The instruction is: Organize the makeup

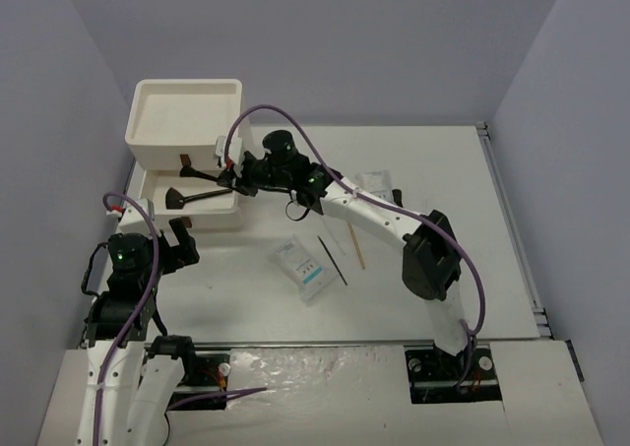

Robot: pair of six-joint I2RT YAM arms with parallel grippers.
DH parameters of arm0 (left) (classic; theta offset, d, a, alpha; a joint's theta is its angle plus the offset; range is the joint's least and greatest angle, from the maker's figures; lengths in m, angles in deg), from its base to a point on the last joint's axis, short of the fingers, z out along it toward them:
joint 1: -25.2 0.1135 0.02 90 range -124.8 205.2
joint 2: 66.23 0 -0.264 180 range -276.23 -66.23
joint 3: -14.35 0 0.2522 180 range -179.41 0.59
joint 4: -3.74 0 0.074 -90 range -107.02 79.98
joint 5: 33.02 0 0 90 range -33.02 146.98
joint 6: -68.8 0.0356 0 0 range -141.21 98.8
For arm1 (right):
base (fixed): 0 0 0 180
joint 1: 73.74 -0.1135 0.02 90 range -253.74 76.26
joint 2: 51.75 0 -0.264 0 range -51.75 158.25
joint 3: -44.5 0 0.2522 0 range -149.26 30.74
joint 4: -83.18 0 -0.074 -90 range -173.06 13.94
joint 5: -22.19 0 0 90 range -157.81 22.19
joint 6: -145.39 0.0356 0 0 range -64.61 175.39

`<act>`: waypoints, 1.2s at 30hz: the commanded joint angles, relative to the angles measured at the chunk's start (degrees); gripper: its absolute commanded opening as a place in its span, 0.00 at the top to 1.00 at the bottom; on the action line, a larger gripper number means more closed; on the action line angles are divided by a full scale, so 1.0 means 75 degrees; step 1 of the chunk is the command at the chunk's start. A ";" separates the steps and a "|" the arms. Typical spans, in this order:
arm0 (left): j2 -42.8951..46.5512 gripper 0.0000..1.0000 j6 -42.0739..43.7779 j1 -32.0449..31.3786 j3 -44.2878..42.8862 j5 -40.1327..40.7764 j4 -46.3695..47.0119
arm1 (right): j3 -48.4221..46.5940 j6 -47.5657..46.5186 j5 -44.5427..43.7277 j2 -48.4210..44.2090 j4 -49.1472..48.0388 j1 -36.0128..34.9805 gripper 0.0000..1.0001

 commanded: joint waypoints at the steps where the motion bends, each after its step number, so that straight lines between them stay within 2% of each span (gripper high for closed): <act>1: -0.0073 0.09 0.0071 0.0042 -0.0255 -0.0004 0.0348 | -0.1511 -0.0459 0.0760 0.0687 -0.0425 -0.0203 1.00; 7: -0.0099 0.09 0.0065 0.0042 -0.0255 -0.0004 0.0354 | -0.2884 -0.0309 0.0795 0.1940 -0.0940 -0.0390 1.00; 11: -0.0111 0.09 0.0059 0.0042 -0.0255 -0.0004 0.0339 | -0.3355 -0.0001 0.0450 0.2488 -0.1549 -0.0408 0.96; 14: -0.0106 0.09 0.0059 0.0042 -0.0255 -0.0004 0.0342 | -0.3472 0.0060 0.0074 0.2680 -0.1779 -0.0408 0.74; 18: -0.0087 0.09 0.0059 0.0042 -0.0234 -0.0004 0.0348 | -0.3184 0.0105 -0.0257 0.2415 -0.1892 -0.0376 0.51; 20: -0.0076 0.09 0.0059 0.0042 -0.0231 -0.0004 0.0348 | -0.2573 0.0191 -0.0384 0.1919 -0.2042 -0.0349 0.45; 24: -0.0064 0.09 0.0047 0.0042 -0.0231 -0.0004 0.0348 | -0.1074 0.0452 -0.1131 0.0739 -0.2218 -0.0279 0.42; 31: -0.0052 0.09 0.0059 0.0054 -0.0219 -0.0047 0.0363 | 0.2107 0.1674 -0.2994 -0.1850 -0.1417 -0.0030 0.45; 36: -0.0063 0.09 0.0059 0.0054 -0.0219 -0.0180 0.0382 | 0.4689 0.2889 -0.4598 -0.3129 -0.0512 0.0001 0.51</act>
